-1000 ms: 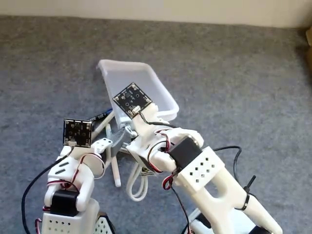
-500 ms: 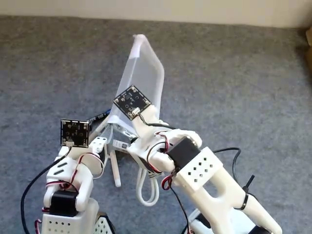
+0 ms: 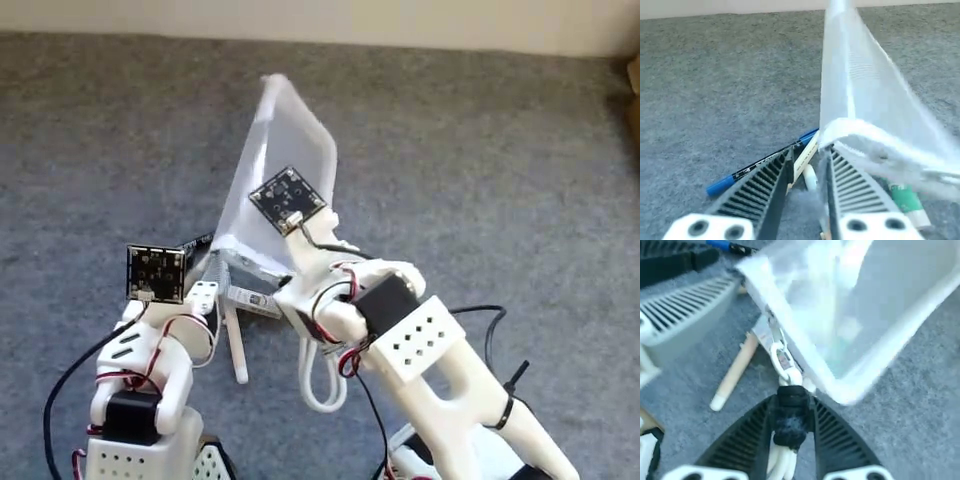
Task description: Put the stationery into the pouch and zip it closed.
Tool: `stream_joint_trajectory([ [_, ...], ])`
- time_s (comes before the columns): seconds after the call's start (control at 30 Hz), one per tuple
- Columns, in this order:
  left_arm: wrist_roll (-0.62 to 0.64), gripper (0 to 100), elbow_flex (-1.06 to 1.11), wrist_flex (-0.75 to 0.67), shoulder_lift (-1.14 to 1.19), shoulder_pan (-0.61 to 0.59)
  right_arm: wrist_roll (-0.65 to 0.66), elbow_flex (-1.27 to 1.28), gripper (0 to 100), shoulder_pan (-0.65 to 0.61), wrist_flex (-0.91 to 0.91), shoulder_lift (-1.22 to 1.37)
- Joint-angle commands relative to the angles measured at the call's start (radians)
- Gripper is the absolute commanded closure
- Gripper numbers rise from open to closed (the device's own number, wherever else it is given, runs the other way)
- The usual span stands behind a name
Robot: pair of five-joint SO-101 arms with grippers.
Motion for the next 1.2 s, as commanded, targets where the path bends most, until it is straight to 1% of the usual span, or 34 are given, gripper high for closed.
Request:
stream_joint_trajectory([
  [0.0, -0.048, 91, -0.016, -0.02, -0.004, -0.031, 0.031, -0.005, 99.4, 0.038, 0.061, -0.01],
  [0.2, -0.054, 91, -0.016, -0.02, -0.004, -0.031, 0.041, -0.015, 99.4, 0.114, 0.101, -0.01],
  [0.3, -0.054, 90, -0.016, -0.02, -0.004, -0.027, 0.043, -0.015, 99.4, 0.119, 0.101, -0.01],
  [0.4, -0.054, 82, -0.012, -0.018, -0.004, -0.025, 0.043, -0.015, 99.4, 0.12, 0.104, -0.01],
  [0.47, -0.049, 76, -0.007, -0.018, -0.004, -0.03, 0.043, -0.015, 99.4, 0.124, 0.147, -0.01],
  [0.53, -0.048, 73, -0.008, 0.002, -0.004, -0.03, 0.044, -0.019, 99.4, 0.124, 0.191, -0.012],
  [0.63, -0.048, 74, -0.015, 0.023, -0.004, -0.025, 0.048, -0.036, 99.4, 0.119, 0.197, -0.041],
  [0.77, -0.049, 73, -0.016, 0.02, -0.004, -0.018, 0.106, -0.035, 99.4, 0.117, 0.205, -0.116],
  [0.9, -0.054, 73, -0.018, 0.025, -0.004, 0.045, 0.114, -0.035, 99.4, 0.117, 0.205, -0.163],
  [1.03, -0.054, 73, -0.056, 0.04, -0.004, 0.077, 0.115, -0.033, 99.4, 0.116, 0.205, -0.165],
  [1.17, -0.051, 73, -0.081, 0.083, -0.004, 0.15, 0.115, -0.03, 99.4, 0.054, 0.213, -0.165],
])
